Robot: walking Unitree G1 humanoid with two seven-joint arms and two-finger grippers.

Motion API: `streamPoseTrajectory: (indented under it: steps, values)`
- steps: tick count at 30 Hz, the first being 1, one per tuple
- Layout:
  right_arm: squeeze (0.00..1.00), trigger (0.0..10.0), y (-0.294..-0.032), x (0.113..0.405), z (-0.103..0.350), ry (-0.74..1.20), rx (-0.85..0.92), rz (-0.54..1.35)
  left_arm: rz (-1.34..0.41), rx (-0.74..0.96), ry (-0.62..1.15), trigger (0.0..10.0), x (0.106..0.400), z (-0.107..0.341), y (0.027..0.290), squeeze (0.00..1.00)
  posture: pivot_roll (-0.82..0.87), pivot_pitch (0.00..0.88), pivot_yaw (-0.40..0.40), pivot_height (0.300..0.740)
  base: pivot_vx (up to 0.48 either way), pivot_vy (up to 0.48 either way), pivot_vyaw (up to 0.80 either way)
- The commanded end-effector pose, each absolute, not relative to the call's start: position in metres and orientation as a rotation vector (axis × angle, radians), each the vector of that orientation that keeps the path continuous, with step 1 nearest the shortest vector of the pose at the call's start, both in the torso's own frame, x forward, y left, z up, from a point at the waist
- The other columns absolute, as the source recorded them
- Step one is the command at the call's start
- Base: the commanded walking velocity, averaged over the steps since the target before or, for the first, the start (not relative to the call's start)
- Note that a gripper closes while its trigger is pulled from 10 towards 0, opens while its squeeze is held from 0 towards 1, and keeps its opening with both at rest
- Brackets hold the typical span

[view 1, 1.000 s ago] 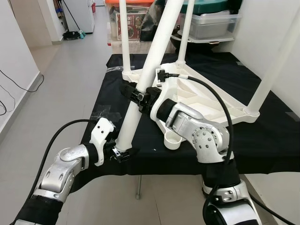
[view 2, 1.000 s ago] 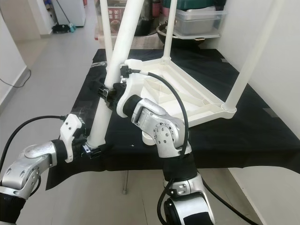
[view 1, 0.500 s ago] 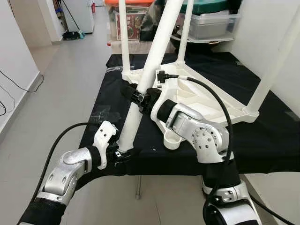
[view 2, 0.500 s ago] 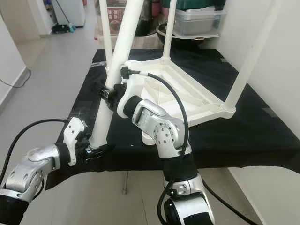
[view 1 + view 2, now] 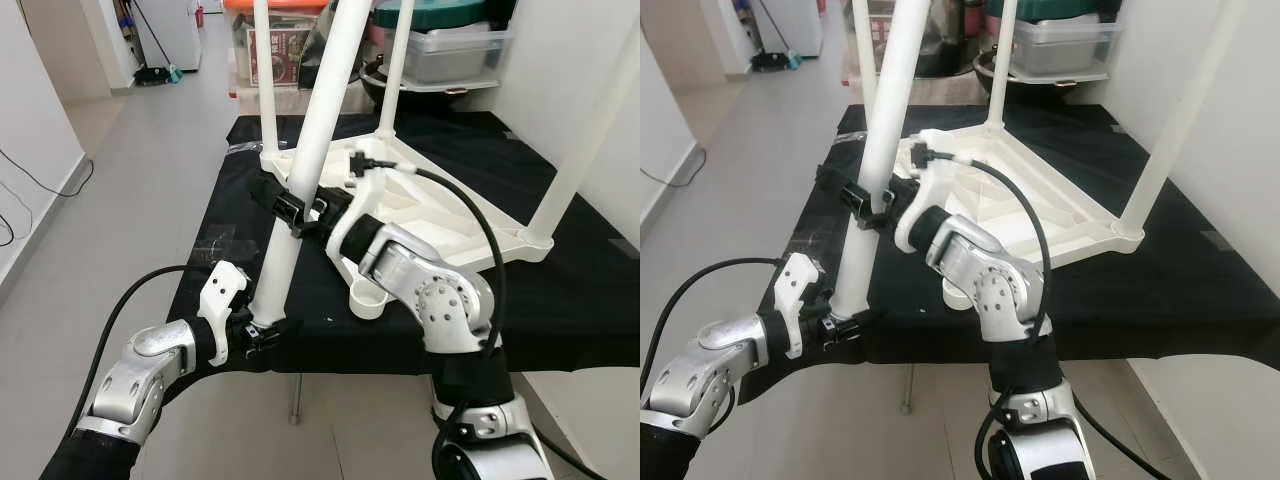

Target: Building children table

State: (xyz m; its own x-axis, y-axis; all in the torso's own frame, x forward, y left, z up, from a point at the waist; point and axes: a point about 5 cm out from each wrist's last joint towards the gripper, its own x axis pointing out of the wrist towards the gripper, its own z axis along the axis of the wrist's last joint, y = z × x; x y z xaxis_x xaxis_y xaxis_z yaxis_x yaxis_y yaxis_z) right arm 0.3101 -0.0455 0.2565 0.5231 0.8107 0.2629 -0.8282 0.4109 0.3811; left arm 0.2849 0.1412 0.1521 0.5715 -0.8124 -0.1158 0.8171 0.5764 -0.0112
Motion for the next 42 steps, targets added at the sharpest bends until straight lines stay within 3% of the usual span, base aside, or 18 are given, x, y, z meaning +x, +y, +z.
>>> streamPoseTrajectory:
  steps: [1, 2, 6, 9, 18, 19, 21, 22, 42]
  values:
    - [0.65, 10.0, -0.042, 0.300, 0.258, -0.075, 0.496, 1.142, -1.033, 0.046, 0.122, 10.0, 0.277, 0.153, 0.137, 0.00, 0.08, 0.000, -0.025, 0.740, 0.000, 0.000, 0.00]
    - [0.00, 10.0, -0.041, 0.292, 0.254, -0.065, 0.490, 1.228, -1.110, 0.056, 0.140, 10.0, 0.267, 0.154, 0.134, 0.00, 0.09, 0.000, -0.027, 0.740, 0.000, 0.000, 0.00]
    - [0.00, 10.0, -0.039, 0.271, 0.254, -0.070, 0.486, 1.460, -1.309, 0.063, 0.204, 10.0, 0.240, 0.160, 0.132, 0.00, 0.09, 0.000, -0.028, 0.740, 0.000, 0.000, 0.00]
    - [0.00, 10.0, -0.041, 0.269, 0.253, -0.072, 0.495, 1.510, -1.391, 0.074, 0.240, 10.0, 0.228, 0.165, 0.135, 0.00, 0.10, 0.000, -0.031, 0.740, 0.000, 0.000, 0.00]
    - [0.00, 10.0, -0.048, 0.260, 0.251, -0.092, 0.516, 1.631, -1.408, 0.119, 0.353, 10.0, 0.215, 0.155, 0.155, 0.00, 0.11, 0.000, -0.038, 0.740, 0.000, 0.000, 0.00]
    - [0.00, 4.8, -0.050, 0.258, 0.249, -0.092, 0.516, 1.642, -1.411, 0.116, 0.361, 10.0, 0.213, 0.156, 0.156, 0.00, 0.11, 0.000, -0.038, 0.740, 0.000, 0.000, 0.00]
    - [0.00, 4.8, -0.050, 0.257, 0.248, -0.091, 0.516, 1.649, -1.413, 0.115, 0.367, 10.0, 0.213, 0.156, 0.156, 0.00, 0.11, 0.000, -0.038, 0.740, 0.000, 0.000, 0.00]
    - [0.00, 0.0, -0.052, 0.257, 0.245, -0.088, 0.512, 1.655, -1.417, 0.113, 0.376, 10.0, 0.211, 0.156, 0.157, 0.00, 0.11, 0.000, -0.037, 0.740, 0.000, 0.000, 0.00]
    - [0.00, 0.0, -0.058, 0.256, 0.231, -0.071, 0.531, 1.649, -1.459, 0.118, 0.410, 10.0, 0.206, 0.158, 0.161, 0.00, 0.10, 0.000, -0.022, 0.740, 0.000, 0.000, 0.00]
